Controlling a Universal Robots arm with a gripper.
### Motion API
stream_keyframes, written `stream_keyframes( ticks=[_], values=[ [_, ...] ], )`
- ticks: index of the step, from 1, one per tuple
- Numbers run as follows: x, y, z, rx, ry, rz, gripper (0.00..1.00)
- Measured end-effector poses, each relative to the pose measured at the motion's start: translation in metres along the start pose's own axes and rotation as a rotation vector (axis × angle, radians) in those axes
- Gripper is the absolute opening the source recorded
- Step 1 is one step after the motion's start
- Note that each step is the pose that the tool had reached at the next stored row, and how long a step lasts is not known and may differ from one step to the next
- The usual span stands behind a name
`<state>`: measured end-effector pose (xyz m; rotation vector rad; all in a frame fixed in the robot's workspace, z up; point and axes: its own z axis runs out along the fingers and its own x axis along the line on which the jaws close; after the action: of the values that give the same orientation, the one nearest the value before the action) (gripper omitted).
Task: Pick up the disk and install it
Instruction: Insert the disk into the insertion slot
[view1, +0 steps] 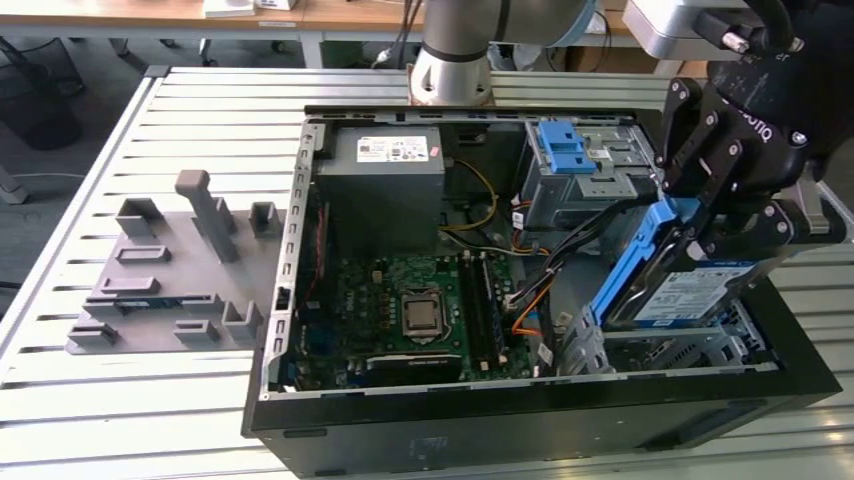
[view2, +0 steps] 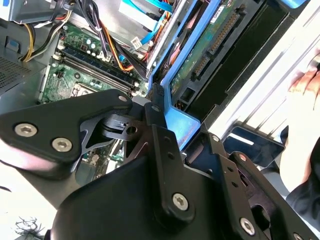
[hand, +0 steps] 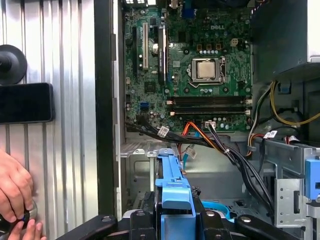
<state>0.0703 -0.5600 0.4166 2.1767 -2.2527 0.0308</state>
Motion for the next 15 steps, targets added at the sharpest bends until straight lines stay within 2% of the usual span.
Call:
stream_keyframes(
  ticks=[15],
  values=[
    [-0.0002,0.0001,0.0121,0.0,0.0,0.0,0.37]
  ],
)
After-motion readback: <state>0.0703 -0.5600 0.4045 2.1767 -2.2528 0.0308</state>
